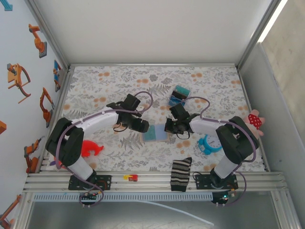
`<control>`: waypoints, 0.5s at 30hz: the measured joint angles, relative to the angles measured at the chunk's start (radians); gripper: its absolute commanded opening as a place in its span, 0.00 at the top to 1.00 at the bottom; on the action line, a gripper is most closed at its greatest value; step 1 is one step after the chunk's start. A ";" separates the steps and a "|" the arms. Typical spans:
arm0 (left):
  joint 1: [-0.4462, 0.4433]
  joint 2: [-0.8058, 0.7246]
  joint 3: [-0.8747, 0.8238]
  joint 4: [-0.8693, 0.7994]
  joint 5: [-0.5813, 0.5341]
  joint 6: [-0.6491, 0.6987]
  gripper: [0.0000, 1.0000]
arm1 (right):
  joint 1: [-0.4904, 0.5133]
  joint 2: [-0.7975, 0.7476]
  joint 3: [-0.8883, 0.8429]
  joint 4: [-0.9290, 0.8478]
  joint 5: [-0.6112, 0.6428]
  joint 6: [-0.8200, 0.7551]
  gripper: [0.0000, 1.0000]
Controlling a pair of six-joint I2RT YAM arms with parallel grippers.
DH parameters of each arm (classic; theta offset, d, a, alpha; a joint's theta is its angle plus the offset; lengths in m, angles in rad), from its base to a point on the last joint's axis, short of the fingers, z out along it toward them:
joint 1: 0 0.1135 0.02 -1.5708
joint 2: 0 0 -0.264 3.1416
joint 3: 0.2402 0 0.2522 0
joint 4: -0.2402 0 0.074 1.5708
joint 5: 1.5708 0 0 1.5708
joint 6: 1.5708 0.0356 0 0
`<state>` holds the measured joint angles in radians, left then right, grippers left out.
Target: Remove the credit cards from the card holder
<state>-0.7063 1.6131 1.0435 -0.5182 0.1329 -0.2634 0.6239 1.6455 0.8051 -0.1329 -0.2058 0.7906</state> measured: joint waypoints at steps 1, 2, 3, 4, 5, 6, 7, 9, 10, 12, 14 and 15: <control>-0.011 -0.022 -0.014 0.013 -0.016 -0.010 0.20 | 0.000 -0.003 0.000 -0.002 0.000 0.000 0.97; -0.018 -0.040 -0.029 0.023 -0.025 -0.020 0.21 | 0.000 -0.007 0.000 -0.004 0.001 0.000 0.97; -0.026 -0.064 -0.053 0.042 -0.032 -0.036 0.22 | 0.000 -0.014 0.000 -0.008 0.001 0.001 0.97; -0.029 -0.088 -0.081 0.062 -0.035 -0.055 0.22 | -0.001 -0.024 0.000 -0.012 0.002 0.002 0.96; -0.031 -0.106 -0.105 0.077 -0.037 -0.072 0.22 | -0.001 -0.034 0.000 -0.016 0.003 0.002 0.95; -0.031 -0.126 -0.133 0.096 -0.040 -0.095 0.22 | -0.001 -0.047 0.000 -0.020 0.006 0.002 0.95; -0.031 -0.139 -0.155 0.109 -0.043 -0.112 0.23 | -0.001 -0.060 0.000 -0.025 0.010 0.002 0.93; -0.031 -0.166 -0.206 0.147 -0.048 -0.158 0.23 | -0.001 -0.098 0.000 -0.041 0.018 0.000 0.90; -0.032 -0.175 -0.226 0.164 -0.048 -0.175 0.23 | -0.001 -0.117 0.000 -0.047 0.023 -0.001 0.89; -0.034 -0.196 -0.272 0.205 -0.048 -0.214 0.25 | -0.001 -0.164 0.000 -0.063 0.039 -0.005 0.85; -0.039 -0.212 -0.306 0.244 -0.047 -0.241 0.27 | -0.002 -0.214 0.000 -0.081 0.056 -0.012 0.82; -0.042 -0.217 -0.323 0.266 -0.046 -0.256 0.28 | -0.002 -0.240 0.000 -0.089 0.066 -0.016 0.80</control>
<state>-0.7479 1.3956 0.7208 -0.2523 0.0868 -0.5194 0.6220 1.4059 0.8051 -0.2218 -0.1394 0.7746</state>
